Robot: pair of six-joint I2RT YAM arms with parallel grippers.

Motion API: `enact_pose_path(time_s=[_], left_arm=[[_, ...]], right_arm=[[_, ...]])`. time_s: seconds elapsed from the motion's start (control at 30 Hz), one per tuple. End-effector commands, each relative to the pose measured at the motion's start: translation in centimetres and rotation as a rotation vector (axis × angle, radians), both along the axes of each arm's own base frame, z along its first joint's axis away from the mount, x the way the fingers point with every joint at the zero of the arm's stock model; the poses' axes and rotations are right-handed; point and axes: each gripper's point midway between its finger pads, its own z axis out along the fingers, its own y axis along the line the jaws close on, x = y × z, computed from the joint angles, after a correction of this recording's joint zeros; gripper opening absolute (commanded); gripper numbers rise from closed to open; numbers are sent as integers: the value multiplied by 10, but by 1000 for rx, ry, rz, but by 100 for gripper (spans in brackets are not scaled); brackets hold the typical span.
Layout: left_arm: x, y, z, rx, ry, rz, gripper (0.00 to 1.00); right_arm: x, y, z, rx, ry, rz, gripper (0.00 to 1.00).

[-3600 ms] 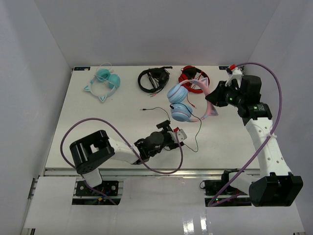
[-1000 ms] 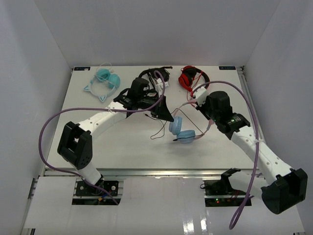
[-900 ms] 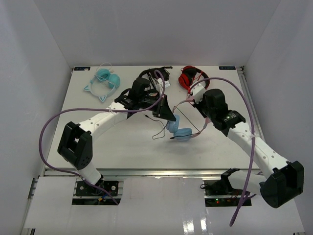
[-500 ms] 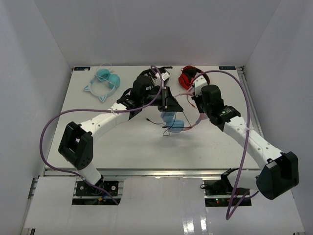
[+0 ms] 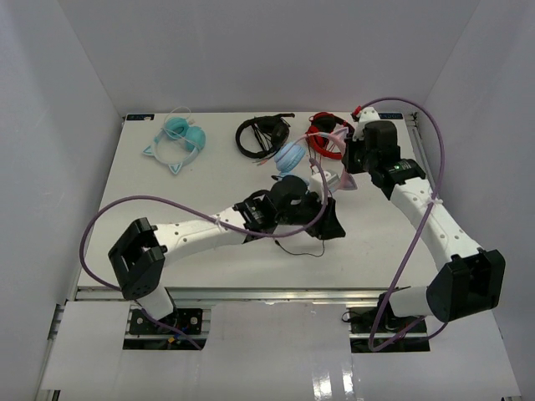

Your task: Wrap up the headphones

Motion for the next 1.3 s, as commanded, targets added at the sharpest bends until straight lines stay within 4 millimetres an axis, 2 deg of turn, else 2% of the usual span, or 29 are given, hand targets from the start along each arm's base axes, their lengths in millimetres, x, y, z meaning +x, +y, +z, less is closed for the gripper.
enact_pose_path(time_s=[0.0, 0.1, 0.17, 0.27, 0.33, 0.4, 0.47, 0.57, 0.67, 0.73, 0.77, 0.87, 0.93, 1.03, 1.07, 1.27], left_arm=[[7, 2, -18, 59, -391, 99, 43], [10, 10, -37, 73, -517, 137, 41], [19, 21, -58, 115, -605, 160, 18], [31, 34, -81, 188, -688, 192, 7], [36, 39, -91, 213, -712, 210, 7], [39, 42, -93, 216, -763, 211, 13], [41, 48, -99, 228, -783, 226, 23], [44, 58, -104, 239, -820, 242, 29], [46, 66, -101, 226, -839, 253, 30], [45, 73, -100, 216, -840, 252, 24], [46, 77, -101, 216, -838, 251, 19], [51, 94, -100, 193, -808, 255, 2], [55, 106, -102, 173, -772, 251, 0], [64, 125, -103, 148, -725, 262, 0], [62, 128, -105, 134, -709, 236, 0], [75, 152, -102, 130, -671, 225, 0]], right_arm=[[-2, 18, 74, 254, -93, 53, 8], [-9, 18, 85, 294, -91, 73, 8], [-15, 18, 94, 324, -98, 88, 8], [-27, 20, 104, 361, -110, 118, 8], [-34, 21, 109, 384, -111, 143, 8], [-39, 23, 111, 406, -106, 166, 8], [-46, 28, 118, 437, -104, 214, 8], [-60, 37, 128, 480, -98, 307, 8], [-72, 43, 132, 495, -99, 395, 8], [-84, 48, 134, 495, -109, 477, 8], [-84, 48, 135, 494, -111, 482, 8], [-105, 53, 136, 483, -134, 644, 8], [-116, 56, 137, 486, -135, 698, 8], [-120, 54, 135, 437, -164, 726, 8], [-122, 52, 134, 413, -175, 729, 8], [-127, 37, 119, 217, -215, 745, 8]])
